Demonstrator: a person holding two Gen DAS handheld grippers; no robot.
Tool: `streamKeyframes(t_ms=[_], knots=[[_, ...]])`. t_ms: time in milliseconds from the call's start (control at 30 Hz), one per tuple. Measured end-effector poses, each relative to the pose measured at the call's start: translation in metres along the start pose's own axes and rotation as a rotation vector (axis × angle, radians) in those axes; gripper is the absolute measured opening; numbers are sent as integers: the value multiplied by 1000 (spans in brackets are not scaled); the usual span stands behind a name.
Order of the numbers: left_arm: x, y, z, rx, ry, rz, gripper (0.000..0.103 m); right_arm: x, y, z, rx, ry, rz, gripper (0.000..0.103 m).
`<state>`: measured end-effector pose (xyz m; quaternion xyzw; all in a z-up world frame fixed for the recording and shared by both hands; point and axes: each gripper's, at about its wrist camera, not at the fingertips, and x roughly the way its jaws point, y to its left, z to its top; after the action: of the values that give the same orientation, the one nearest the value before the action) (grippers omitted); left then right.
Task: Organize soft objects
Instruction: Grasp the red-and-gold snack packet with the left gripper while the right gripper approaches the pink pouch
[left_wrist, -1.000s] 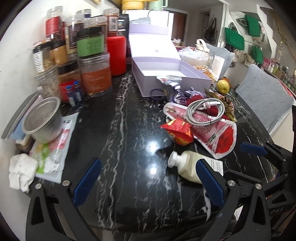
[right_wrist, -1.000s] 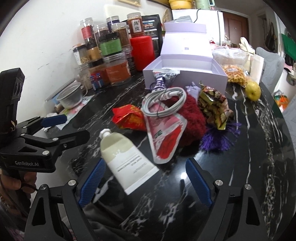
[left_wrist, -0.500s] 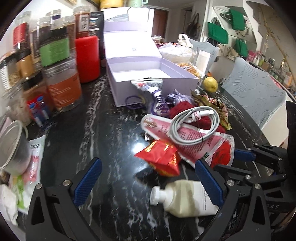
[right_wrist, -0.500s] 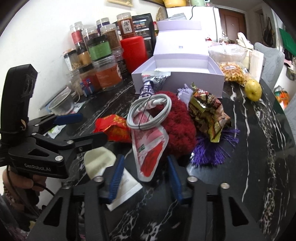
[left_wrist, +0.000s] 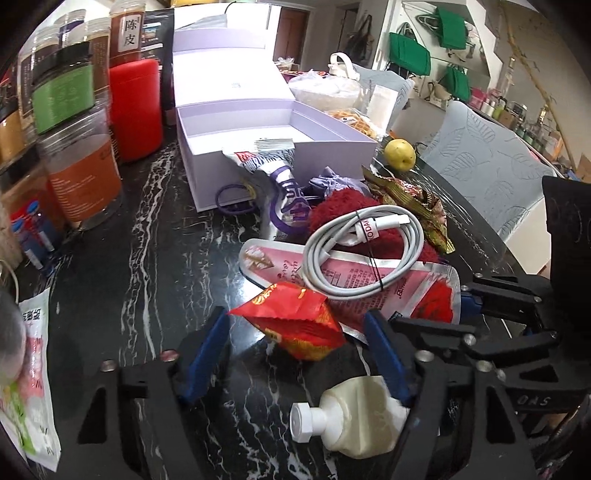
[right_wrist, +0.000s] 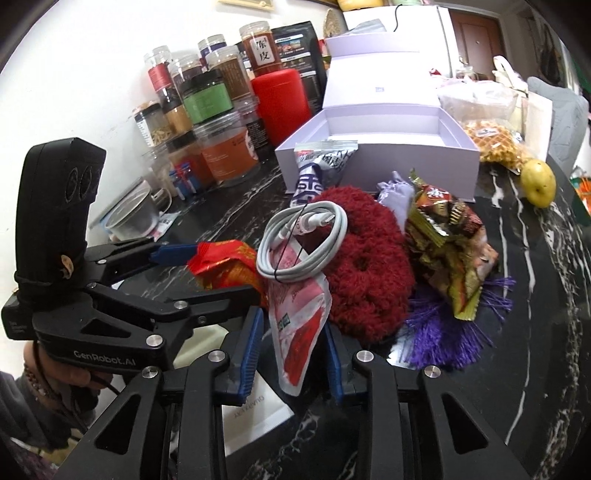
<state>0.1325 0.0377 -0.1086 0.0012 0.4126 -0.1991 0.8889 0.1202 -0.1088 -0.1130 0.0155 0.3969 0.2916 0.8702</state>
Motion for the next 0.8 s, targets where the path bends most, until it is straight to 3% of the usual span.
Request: streamKeyframes(t_ms=[67, 167, 200, 567, 800], knots=[[3, 1, 0, 1, 6, -11, 58, 2, 0, 1, 6, -3, -7, 16], [4, 3, -1, -10, 0, -35, 37, 3, -6, 0, 35, -3, 18, 12], [3, 3, -2, -14, -3, -44, 35, 3, -6, -1, 43, -5, 26, 11], [-23, -2, -2, -14, -57, -31, 32, -26, -4, -8, 19, -36, -30, 10], [-13, -12, -3, 10, -42, -32, 32, -48, 1, -21, -20, -44, -87, 13]])
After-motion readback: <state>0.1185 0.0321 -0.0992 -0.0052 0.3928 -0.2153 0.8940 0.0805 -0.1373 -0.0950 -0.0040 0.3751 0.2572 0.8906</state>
